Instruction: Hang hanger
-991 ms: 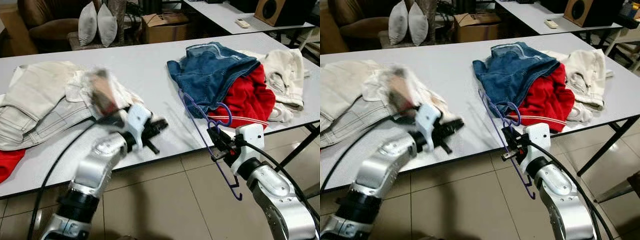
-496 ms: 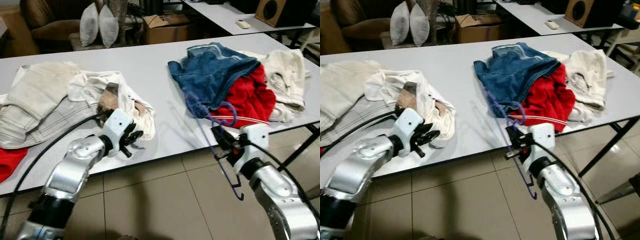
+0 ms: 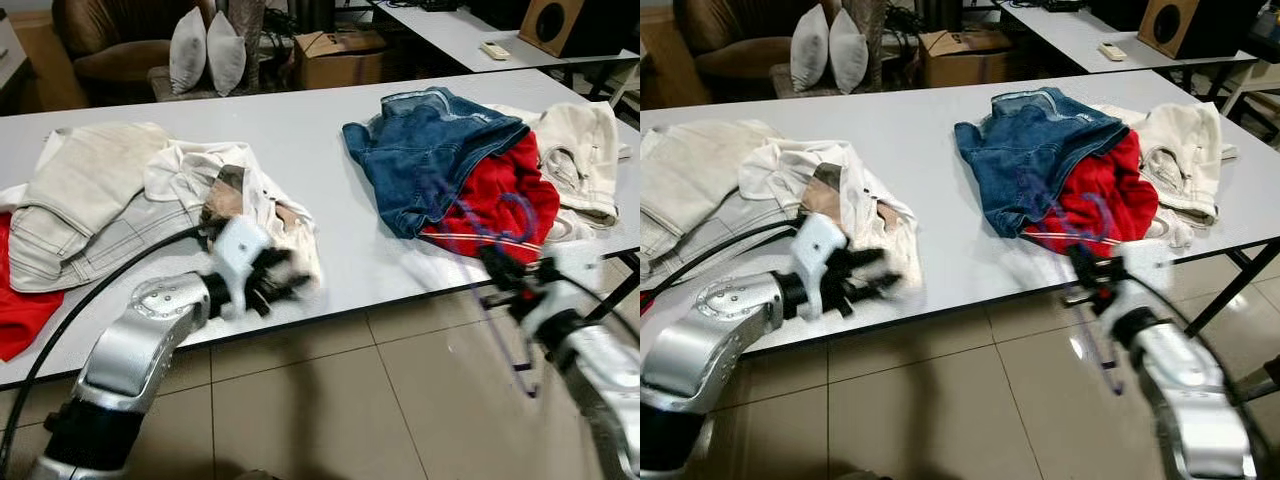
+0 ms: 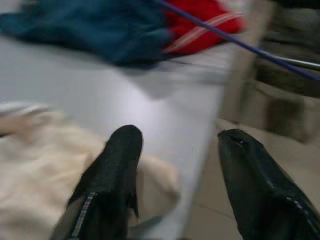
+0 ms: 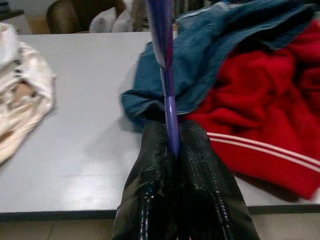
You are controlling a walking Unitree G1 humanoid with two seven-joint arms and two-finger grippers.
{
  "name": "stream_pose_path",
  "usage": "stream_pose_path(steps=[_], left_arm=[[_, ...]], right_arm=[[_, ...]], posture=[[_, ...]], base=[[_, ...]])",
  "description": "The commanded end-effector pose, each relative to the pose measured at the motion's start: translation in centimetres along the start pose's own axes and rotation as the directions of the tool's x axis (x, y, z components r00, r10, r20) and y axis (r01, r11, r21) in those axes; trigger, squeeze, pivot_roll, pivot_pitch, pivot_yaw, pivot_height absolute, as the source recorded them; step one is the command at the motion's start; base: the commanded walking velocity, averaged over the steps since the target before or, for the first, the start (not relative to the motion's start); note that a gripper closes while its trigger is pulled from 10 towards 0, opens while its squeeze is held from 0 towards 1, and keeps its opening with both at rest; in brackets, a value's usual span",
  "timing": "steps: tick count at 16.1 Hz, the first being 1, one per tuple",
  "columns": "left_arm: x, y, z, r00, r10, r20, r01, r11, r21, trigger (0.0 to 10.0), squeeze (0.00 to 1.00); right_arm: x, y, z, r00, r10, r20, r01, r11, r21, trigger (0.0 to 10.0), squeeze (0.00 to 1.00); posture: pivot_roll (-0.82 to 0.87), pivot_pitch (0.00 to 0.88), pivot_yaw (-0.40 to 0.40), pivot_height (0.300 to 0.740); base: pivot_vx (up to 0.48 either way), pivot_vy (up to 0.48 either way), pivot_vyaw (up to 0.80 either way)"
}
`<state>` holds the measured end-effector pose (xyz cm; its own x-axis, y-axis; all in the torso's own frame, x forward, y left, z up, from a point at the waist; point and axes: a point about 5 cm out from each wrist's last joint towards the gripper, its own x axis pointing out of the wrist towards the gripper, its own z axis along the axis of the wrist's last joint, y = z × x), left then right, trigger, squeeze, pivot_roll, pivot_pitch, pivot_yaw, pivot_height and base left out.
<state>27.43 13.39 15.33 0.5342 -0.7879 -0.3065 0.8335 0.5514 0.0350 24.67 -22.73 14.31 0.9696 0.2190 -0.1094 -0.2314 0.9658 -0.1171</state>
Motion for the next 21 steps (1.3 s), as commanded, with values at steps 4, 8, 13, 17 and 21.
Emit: stream_pose_path(steps=[4, 8, 13, 17, 21], left_arm=[[-0.8, 0.8, -0.7, 0.999, 0.019, -0.030, -0.021, 0.998, -0.062, 10.0, 1.00], [-1.5, 4.3, -0.5, 0.956, 0.287, -0.062, -0.292, 0.950, -0.108, 10.0, 1.00], [0.1, 5.3, -2.1, 0.914, 0.372, -0.161, -0.405, 0.819, -0.406, 10.0, 0.91], [0.1, 4.4, -3.6, 0.910, 0.330, -0.250, -0.411, 0.789, -0.457, 10.0, 0.29], [0.7, 3.9, -3.2, 0.944, 0.285, -0.165, -0.321, 0.689, -0.650, 10.0, 0.00]], right_arm=[[-0.3, -0.8, 0.6, 0.999, -0.024, 0.024, 0.024, 1.000, 0.008, 10.0, 0.00], [-0.1, -0.4, 0.9, 0.999, -0.011, 0.033, 0.010, 1.000, 0.018, 10.0, 0.00], [0.7, 1.4, 0.8, 0.998, 0.040, 0.040, -0.042, 0.998, 0.046, 10.0, 0.00], [0.5, 1.3, 0.8, 0.999, 0.033, 0.041, -0.035, 0.998, 0.052, 10.0, 0.00], [0.6, 1.4, 0.7, 0.999, 0.039, 0.037, -0.041, 0.998, 0.055, 10.0, 0.00]], posture=[[-0.09, 0.009, 0.047, 0.740], [-0.09, 0.010, 0.040, 0.740], [-0.08, 0.006, 0.039, 0.740], [-0.08, 0.005, 0.049, 0.740], [-0.08, 0.006, 0.044, 0.740]], base=[[0.000, 0.000, 0.00], [0.000, 0.000, 0.00], [0.000, 0.000, 0.00], [0.000, 0.000, 0.00], [0.000, 0.000, 0.00]])
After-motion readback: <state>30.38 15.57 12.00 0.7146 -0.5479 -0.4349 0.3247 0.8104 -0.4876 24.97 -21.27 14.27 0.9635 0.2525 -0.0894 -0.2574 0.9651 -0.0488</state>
